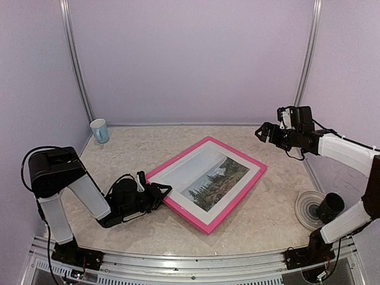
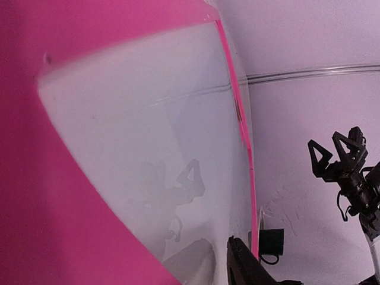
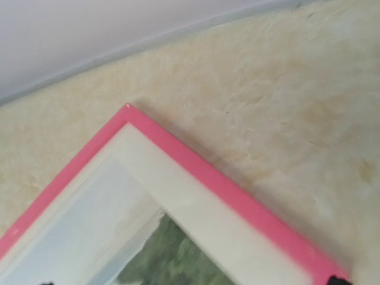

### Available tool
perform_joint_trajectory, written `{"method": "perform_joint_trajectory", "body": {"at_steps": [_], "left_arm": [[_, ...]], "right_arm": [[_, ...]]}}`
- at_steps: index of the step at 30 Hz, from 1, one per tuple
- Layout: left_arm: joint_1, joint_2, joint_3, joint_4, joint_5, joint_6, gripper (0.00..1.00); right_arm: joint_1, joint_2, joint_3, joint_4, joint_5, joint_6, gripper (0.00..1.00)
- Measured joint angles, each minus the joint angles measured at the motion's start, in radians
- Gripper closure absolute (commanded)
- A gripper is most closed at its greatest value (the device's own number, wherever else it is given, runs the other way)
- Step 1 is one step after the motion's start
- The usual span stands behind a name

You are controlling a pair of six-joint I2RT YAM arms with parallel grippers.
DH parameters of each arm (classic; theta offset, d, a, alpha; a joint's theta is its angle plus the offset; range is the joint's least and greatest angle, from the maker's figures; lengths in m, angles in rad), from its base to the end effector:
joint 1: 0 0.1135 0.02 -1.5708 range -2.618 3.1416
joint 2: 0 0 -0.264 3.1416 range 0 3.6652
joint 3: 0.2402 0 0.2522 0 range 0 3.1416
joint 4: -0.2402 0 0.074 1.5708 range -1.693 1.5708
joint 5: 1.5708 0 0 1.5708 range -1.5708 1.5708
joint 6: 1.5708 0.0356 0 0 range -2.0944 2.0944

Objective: Put the photo into the frame
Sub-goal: Rotate the photo frame at the center of the board.

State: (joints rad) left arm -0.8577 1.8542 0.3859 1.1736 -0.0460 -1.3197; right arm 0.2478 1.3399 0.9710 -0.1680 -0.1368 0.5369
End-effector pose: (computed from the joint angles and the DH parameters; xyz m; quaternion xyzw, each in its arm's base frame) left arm 0.1866 -0.2133 0.0976 -0.1972 0.7786 -0.5190 0.2924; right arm 0.2931 0.0792 0.2822 0.0915 0.8631 0.2434 0.4329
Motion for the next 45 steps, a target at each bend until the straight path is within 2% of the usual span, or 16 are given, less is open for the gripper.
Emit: {"method": "perform_joint_trajectory", "body": {"at_steps": [6, 9, 12, 17, 23, 32, 39, 45], "left_arm": [[0.035, -0.026, -0.025, -0.071, 0.005, 0.005, 0.57], [0.050, -0.043, -0.030, -0.110, 0.011, 0.007, 0.57], [0.063, -0.058, -0.030, -0.129, 0.019, 0.012, 0.56], [0.080, -0.066, -0.030, -0.168, 0.034, 0.016, 0.49], [0.102, -0.075, -0.018, -0.188, 0.062, 0.023, 0.44], [0.156, -0.085, 0.049, -0.289, 0.083, 0.063, 0.34], [0.212, -0.109, 0.165, -0.507, 0.091, 0.143, 0.25], [0.262, -0.092, 0.360, -0.784, 0.071, 0.253, 0.23]], "right_arm": [[-0.041, 0.404, 0.267, -0.055, -0.204, -0.165, 0.01], [-0.042, 0.569, 0.390, -0.108, -0.256, -0.240, 0.01], [-0.045, 0.680, 0.478, -0.160, -0.296, -0.296, 0.01], [-0.054, 0.797, 0.593, -0.244, -0.366, -0.373, 0.01], [-0.055, 0.809, 0.558, -0.256, -0.452, -0.417, 0.01], [-0.046, 0.740, 0.385, -0.121, -0.535, -0.428, 0.01], [-0.045, 0.630, 0.220, -0.050, -0.502, -0.406, 0.01], [-0.039, 0.511, 0.061, -0.006, -0.461, -0.351, 0.01]]}}
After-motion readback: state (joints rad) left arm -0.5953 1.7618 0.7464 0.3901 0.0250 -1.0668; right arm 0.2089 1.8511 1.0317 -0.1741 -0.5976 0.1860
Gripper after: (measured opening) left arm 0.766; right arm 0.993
